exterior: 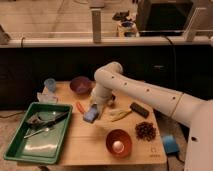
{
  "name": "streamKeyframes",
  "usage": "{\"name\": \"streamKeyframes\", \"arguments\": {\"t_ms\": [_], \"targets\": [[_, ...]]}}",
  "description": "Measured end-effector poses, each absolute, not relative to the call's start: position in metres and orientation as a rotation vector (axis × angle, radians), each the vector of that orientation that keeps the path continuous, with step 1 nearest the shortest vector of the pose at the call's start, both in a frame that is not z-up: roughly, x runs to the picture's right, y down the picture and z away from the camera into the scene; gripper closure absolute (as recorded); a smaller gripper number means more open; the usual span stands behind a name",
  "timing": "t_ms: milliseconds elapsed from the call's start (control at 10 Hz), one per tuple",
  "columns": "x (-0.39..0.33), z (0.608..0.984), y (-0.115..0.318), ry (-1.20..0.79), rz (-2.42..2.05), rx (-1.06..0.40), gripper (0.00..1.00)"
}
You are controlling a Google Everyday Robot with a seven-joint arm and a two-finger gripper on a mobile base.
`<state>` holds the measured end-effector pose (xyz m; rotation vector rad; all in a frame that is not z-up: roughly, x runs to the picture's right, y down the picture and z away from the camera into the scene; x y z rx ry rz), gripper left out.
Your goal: Place sponge in tray
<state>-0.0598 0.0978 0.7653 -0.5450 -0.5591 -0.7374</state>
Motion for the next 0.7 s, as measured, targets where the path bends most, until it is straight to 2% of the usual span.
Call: {"name": "streamKeyframes", "arguments": {"t_ms": [700], "targets": [[-0.164, 0.785, 0.1, -0.619, -0.93, -0.538, 1.0]]}}
